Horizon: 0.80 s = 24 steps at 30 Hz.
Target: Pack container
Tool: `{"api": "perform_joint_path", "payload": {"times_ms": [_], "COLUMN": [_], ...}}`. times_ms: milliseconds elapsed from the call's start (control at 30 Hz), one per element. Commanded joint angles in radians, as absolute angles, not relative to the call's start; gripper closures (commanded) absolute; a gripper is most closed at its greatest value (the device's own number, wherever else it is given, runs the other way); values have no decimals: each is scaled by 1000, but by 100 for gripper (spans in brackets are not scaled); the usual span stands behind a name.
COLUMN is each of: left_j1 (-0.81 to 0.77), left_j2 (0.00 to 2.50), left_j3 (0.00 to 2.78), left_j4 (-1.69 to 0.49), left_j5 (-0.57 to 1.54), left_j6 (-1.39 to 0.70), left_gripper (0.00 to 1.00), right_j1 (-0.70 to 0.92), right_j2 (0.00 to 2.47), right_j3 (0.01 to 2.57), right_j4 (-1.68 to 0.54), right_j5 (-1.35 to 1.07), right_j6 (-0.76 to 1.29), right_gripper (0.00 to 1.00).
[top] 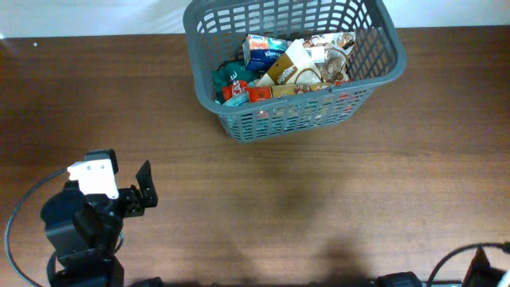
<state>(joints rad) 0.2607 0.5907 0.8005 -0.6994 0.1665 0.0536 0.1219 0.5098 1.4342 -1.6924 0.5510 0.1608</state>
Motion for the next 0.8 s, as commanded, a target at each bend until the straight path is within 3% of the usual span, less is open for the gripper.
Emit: {"api": "perform_joint_path", "payload": {"times_ms": [0, 500, 600, 767], "left_j1": [256, 164, 115, 109], "left_j2": [580, 538, 498, 455], "left_j3": [862, 999, 1036, 1079], "left_j4": [-700, -760, -790, -828], "left_j5": [107, -91, -210, -266], "left_j6": [78, 140, 164, 175], "left_gripper": [1, 1, 1, 1], "right_j1": [52, -162, -198, -197], "right_j2": [403, 111, 65, 57], "right_j3": [1401, 1382, 1361, 1353], "right_j4": [-1699, -1699, -1699, -1698], "right_j5": [477, 418, 402, 396], "right_j6": [178, 162, 163, 163], "right_gripper": [36, 35, 18, 1]}}
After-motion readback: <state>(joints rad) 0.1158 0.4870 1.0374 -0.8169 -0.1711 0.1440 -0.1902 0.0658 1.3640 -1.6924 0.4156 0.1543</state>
